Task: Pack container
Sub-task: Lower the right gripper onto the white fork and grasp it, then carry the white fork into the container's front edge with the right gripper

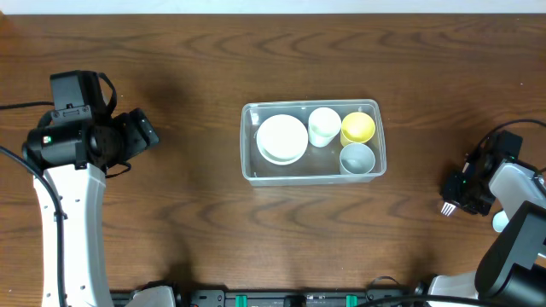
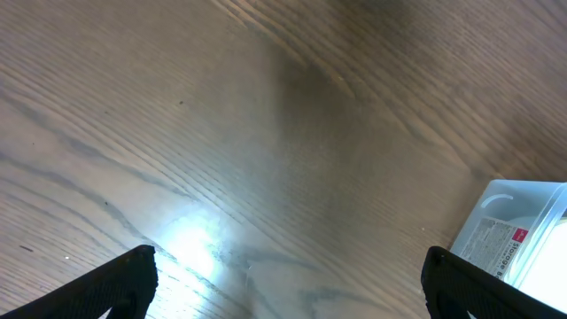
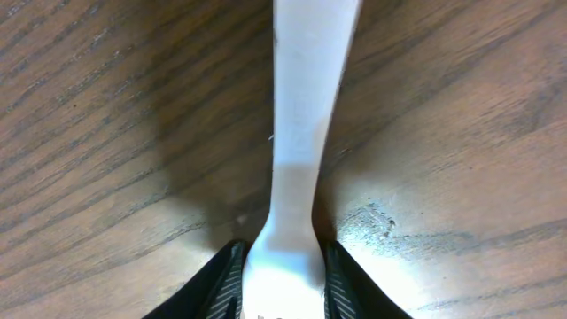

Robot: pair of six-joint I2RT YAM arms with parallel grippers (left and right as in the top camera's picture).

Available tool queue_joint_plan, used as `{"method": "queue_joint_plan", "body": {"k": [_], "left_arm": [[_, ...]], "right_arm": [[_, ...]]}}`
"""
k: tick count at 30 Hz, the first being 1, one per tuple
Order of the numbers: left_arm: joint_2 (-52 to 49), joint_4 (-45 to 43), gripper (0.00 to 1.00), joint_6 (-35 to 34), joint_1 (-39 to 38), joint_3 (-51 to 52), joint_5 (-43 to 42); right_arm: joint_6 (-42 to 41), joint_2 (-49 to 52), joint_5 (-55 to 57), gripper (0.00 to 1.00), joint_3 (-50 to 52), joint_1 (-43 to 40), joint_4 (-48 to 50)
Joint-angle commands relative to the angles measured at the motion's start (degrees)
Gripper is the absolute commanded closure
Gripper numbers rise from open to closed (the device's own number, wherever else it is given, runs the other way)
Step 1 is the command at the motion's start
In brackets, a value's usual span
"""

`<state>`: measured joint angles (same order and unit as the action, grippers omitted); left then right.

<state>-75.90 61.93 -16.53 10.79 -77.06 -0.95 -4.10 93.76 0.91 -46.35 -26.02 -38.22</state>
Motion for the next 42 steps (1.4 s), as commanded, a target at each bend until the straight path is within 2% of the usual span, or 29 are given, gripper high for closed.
{"method": "queue_joint_plan", "body": {"k": [1,4,8,11,16,20,28,32,35,42], "left_arm": [[-0.15,0.17,0.05,-0.31,0.24,0.24,0.09],[-0.15,0.17,0.05,-0.31,0.24,0.24,0.09],[-0.15,0.15,0.05,-0.31,0.24,0.24,0.09],[-0.15,0.15,0.05,-0.31,0.24,0.24,0.09],[-0.15,0.15,0.05,-0.31,0.24,0.24,0.09],[-0.15,0.15,0.05,-0.31,0.24,0.24,0.09],[-0.15,0.15,0.05,-0.31,0.24,0.24,0.09],[-0.15,0.15,0.05,-0.31,0.24,0.24,0.09],[-0.15,0.15,0.05,-0.31,0.24,0.24,0.09],[-0.04,0.17,0.05,-0.28,0.24,0.24,0.09]], "right_arm": [[-1.25,3.65,0.09,0.73,2.51,-0.26,-0.11],[-1.64,3.65,-0.13,0.86,2.45,-0.26,-0.11],[-1.66,3.65,-0.55,0.89,2.10,-0.26,-0.11],[-1.66,3.65,-0.57,0.99,1.97,-0.26,-0.17],[-1.64,3.63,-1.60,0.99,-0.46,-0.15,-2.14],[-1.66,3.63,-1.60,0.99,-5.35,-0.15,-7.28],[-2.21,2.91,-1.62,0.99,-24.83,2.19,-25.35],[2.78,0.46,-2.03,0.99,-35.95,7.13,-32.76],[7.61,-2.54,-4.02,0.99,-42.23,12.55,-34.73],[29.14,-9.86,-9.11,0.99,-49.40,31.71,-33.31]]}}
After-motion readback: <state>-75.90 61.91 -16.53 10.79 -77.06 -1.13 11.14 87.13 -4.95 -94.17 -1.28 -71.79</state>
